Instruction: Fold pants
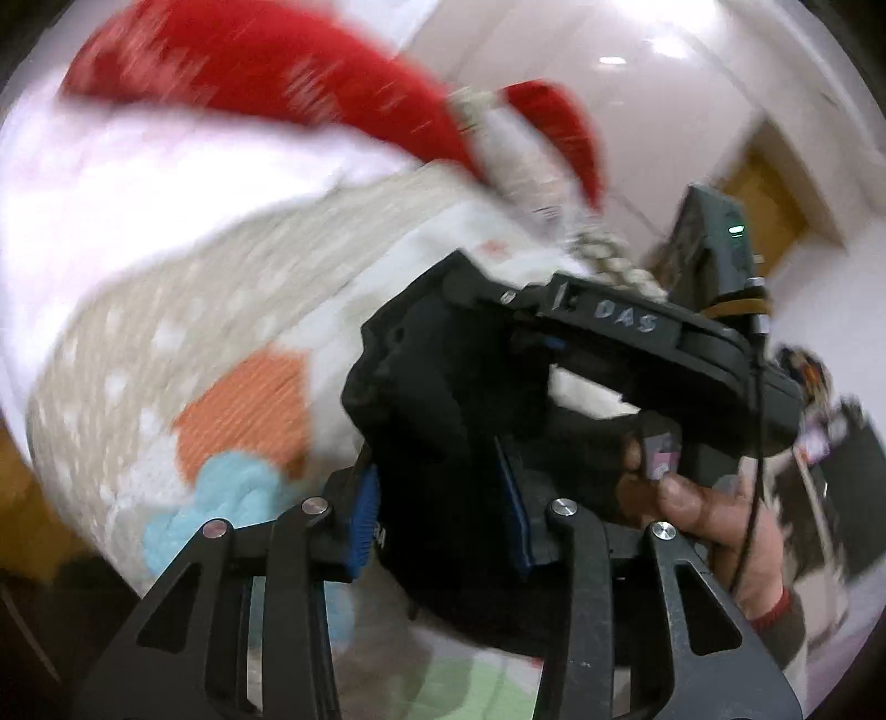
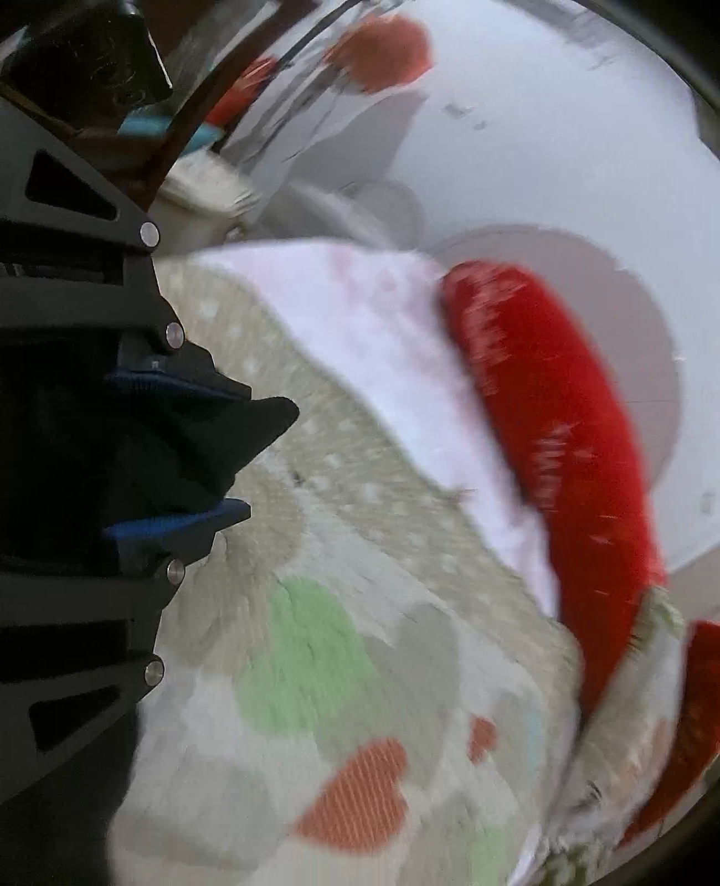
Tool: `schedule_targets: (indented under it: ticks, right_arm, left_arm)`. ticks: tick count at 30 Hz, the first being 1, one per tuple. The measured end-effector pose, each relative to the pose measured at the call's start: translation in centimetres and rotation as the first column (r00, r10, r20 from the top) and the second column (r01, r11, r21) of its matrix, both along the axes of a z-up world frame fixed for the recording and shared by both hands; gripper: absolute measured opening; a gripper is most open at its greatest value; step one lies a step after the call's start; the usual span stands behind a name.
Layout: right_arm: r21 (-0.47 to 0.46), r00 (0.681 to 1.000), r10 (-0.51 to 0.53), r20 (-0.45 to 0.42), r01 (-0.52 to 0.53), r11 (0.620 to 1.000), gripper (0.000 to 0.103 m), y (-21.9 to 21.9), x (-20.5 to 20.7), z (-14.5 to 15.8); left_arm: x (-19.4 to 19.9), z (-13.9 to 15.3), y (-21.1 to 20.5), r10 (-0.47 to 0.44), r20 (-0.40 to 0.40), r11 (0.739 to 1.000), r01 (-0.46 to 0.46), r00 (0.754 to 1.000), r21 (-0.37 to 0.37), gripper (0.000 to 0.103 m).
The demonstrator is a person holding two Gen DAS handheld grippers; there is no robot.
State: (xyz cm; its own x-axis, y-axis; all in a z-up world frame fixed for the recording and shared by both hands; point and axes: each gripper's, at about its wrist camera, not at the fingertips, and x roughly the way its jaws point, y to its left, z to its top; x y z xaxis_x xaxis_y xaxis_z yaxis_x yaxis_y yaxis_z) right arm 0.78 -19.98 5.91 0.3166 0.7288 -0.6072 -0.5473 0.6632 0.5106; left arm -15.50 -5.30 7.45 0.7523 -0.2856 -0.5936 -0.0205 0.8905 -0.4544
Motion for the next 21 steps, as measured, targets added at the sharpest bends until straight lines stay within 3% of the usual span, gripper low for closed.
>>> schedule_targets:
  ticks: [4, 7, 9, 12, 13, 14, 16, 18, 21]
  right_arm:
    - [0.095, 0.991, -0.119, 0.065, 0.112, 0.989, 0.032, -7.3, -2.9, 4.1]
    - [0.078, 0.968, -0.235, 0.086, 0.228, 0.970, 0.026, -13.0, -5.6, 5.2]
    - [0.074, 0.941, -0.334, 0.058, 0.330, 0.941, 0.026, -17.1, -7.2, 4.6]
    - [0.017, 0.880, -0.474, -0.030, 0.474, 0.880, 0.026, -22.5, -9.3, 2.3]
    - [0.013, 0.867, -0.494, -0.066, 0.496, 0.868, 0.028, -23.7, -9.7, 1.6]
    - [0.010, 0.845, -0.519, -0.126, 0.524, 0.851, 0.038, -25.2, -10.5, 0.5]
    - [0.048, 0.832, -0.522, -0.187, 0.538, 0.841, 0.048, -26.7, -11.6, -0.7]
    - [0.124, 0.838, -0.502, -0.215, 0.533, 0.837, 0.051, -27.4, -12.7, -1.4]
    - [0.129, 0.856, -0.478, -0.196, 0.506, 0.853, 0.063, -26.5, -12.5, -1.1]
  left_arm:
    - [-1.6, 3.4, -5.7, -0.181, 0.108, 0.982, 0.174, 0.977, 0.076, 0.037]
    - [-1.7, 3.3, -10.5, -0.343, 0.095, 0.939, 0.339, 0.934, 0.061, 0.037]
    - [-1.6, 2.2, -13.6, -0.442, 0.067, 0.897, 0.439, 0.895, 0.046, 0.037]
    - [-1.1, -0.5, -18.0, -0.582, -0.030, 0.813, 0.582, 0.813, 0.015, 0.037]
    - [-1.2, -1.2, -18.9, -0.608, -0.062, 0.793, 0.609, 0.792, 0.009, 0.037]
    - [-1.4, -1.5, -19.4, -0.622, -0.083, 0.780, 0.626, 0.778, 0.017, 0.037]
    - [-2.2, -0.8, -19.1, -0.626, -0.073, 0.775, 0.629, 0.777, 0.053, 0.037]
    - [-3.4, 0.9, -18.2, -0.620, -0.029, 0.778, 0.620, 0.784, 0.101, 0.037]
    - [-4.3, 3.2, -15.2, -0.566, 0.025, 0.814, 0.553, 0.824, 0.179, 0.040]
